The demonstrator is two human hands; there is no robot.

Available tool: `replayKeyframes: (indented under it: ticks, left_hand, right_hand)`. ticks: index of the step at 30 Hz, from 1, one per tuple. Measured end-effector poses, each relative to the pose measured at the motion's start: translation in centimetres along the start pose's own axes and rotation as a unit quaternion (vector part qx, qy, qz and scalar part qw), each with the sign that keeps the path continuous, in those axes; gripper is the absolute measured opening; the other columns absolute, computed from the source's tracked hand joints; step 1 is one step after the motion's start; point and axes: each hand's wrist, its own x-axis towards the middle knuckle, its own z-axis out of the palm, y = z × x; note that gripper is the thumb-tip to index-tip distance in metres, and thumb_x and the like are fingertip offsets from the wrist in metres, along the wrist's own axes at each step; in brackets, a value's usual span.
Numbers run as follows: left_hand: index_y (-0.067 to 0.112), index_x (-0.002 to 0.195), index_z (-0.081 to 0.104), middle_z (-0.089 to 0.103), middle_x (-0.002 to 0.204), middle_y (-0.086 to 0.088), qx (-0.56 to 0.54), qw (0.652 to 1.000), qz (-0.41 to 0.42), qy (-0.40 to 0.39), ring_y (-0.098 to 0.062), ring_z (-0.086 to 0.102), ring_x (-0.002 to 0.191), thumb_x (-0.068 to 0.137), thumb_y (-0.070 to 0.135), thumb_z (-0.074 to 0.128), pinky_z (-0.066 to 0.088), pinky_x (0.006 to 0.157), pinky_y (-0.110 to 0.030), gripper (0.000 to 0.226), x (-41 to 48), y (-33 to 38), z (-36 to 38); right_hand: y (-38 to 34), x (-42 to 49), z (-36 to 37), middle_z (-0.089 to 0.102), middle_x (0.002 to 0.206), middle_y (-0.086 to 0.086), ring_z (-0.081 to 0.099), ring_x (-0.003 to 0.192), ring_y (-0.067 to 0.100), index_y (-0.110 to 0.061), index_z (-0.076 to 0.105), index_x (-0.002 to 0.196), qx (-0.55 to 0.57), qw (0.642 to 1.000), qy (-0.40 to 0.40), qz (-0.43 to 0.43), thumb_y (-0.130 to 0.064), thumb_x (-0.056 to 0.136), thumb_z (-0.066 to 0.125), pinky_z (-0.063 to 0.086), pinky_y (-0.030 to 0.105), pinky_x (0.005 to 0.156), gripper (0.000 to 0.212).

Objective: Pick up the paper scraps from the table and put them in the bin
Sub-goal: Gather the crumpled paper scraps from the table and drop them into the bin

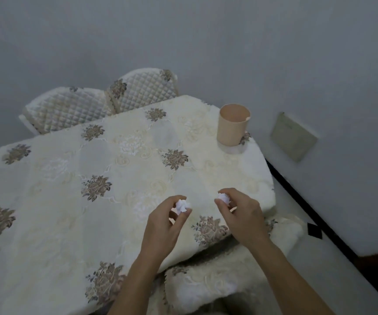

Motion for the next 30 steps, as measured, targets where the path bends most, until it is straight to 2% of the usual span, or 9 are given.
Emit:
replayKeyframes:
  ticks: [5,8,11,13,14,16,18,25,30]
  left_hand:
    - [0.039,0.097,0.06,0.066,0.092,0.013,0.008,0.992,0.073,-0.107,-0.012,0.062,0.074,0.093,0.032,0.064,0.053,0.062,-0.03,0.009,-0.1,1.4,3.4]
    - [0.034,0.103,0.063,0.067,0.091,0.014,0.002,0.98,0.105,-0.166,-0.009,0.062,0.076,0.092,0.032,0.064,0.054,0.065,-0.03,0.011,-1.3,2.6,5.8]
    - [0.031,0.098,0.063,0.069,0.092,0.013,-0.015,0.963,0.13,-0.234,-0.006,0.063,0.079,0.093,0.035,0.061,0.054,0.068,-0.029,0.006,-3.4,4.4,8.5]
    - [0.029,0.098,0.064,0.069,0.088,0.011,-0.014,0.95,0.149,-0.275,-0.007,0.062,0.075,0.093,0.034,0.062,0.053,0.066,-0.031,0.006,-4.9,5.4,10.3]
    - [0.029,0.103,0.065,0.068,0.087,0.012,-0.004,0.944,0.161,-0.288,-0.005,0.061,0.076,0.093,0.036,0.062,0.052,0.065,-0.028,0.012,-5.5,5.9,11.1]
    - [0.031,0.113,0.065,0.065,0.088,0.015,0.007,0.932,0.186,-0.31,-0.001,0.06,0.079,0.093,0.04,0.062,0.047,0.065,-0.018,0.023,-6.7,6.9,12.7]
    - [0.031,0.114,0.064,0.066,0.089,0.015,-0.002,0.92,0.203,-0.335,-0.005,0.061,0.075,0.092,0.039,0.063,0.043,0.062,-0.014,0.024,-7.7,7.9,14.3]
    - [0.035,0.109,0.063,0.065,0.086,0.017,-0.002,0.901,0.234,-0.365,-0.009,0.061,0.079,0.093,0.045,0.059,0.046,0.064,-0.013,0.02,-10.8,11.6,20.4]
    - [0.035,0.108,0.062,0.063,0.087,0.018,0.021,0.892,0.258,-0.372,-0.005,0.06,0.078,0.092,0.052,0.055,0.045,0.064,-0.013,0.024,-11.5,14.1,26.2]
  right_hand:
    - [0.8,-5.0,-3.9,0.064,0.077,-0.015,0.063,0.069,0.0,-0.023,0.07,0.104,-0.025,0.99,0.114,0.081,-0.039,0.094,0.064,0.053,0.022,0.062,0.02]
    - [1.9,-10.1,-6.0,0.066,0.076,-0.011,0.064,0.068,0.006,-0.025,0.067,0.094,-0.035,0.974,0.165,0.149,-0.052,0.093,0.052,0.056,0.032,0.061,0.031]
    - [2.8,-15.5,-8.0,0.064,0.075,-0.013,0.062,0.069,0.006,-0.03,0.064,0.09,-0.057,0.953,0.217,0.203,-0.038,0.096,0.06,0.056,0.039,0.06,0.01]
    - [3.2,-18.7,-9.4,0.065,0.076,-0.013,0.063,0.069,0.006,-0.029,0.065,0.092,-0.072,0.937,0.25,0.232,-0.034,0.096,0.062,0.057,0.039,0.061,0.007]
    - [3.3,-20.1,-10.0,0.066,0.078,-0.013,0.063,0.07,0.006,-0.028,0.066,0.094,-0.076,0.93,0.262,0.246,-0.034,0.096,0.062,0.057,0.038,0.062,0.007]
    - [3.6,-22.6,-11.4,0.066,0.081,-0.013,0.064,0.072,0.006,-0.026,0.067,0.098,-0.08,0.915,0.291,0.269,-0.034,0.095,0.063,0.058,0.038,0.064,0.009]
    - [4.2,-24.5,-12.6,0.066,0.082,-0.012,0.064,0.072,0.005,-0.026,0.067,0.1,-0.089,0.901,0.317,0.284,-0.034,0.095,0.063,0.059,0.037,0.064,0.011]
    - [6.7,-28.9,-16.8,0.066,0.082,-0.015,0.064,0.073,0.004,-0.028,0.066,0.098,-0.09,0.872,0.352,0.328,-0.036,0.096,0.063,0.058,0.037,0.064,0.008]
    - [10.9,-29.8,-20.6,0.066,0.083,-0.012,0.064,0.074,0.005,-0.027,0.066,0.1,-0.084,0.861,0.364,0.344,-0.037,0.096,0.062,0.058,0.037,0.065,0.012]
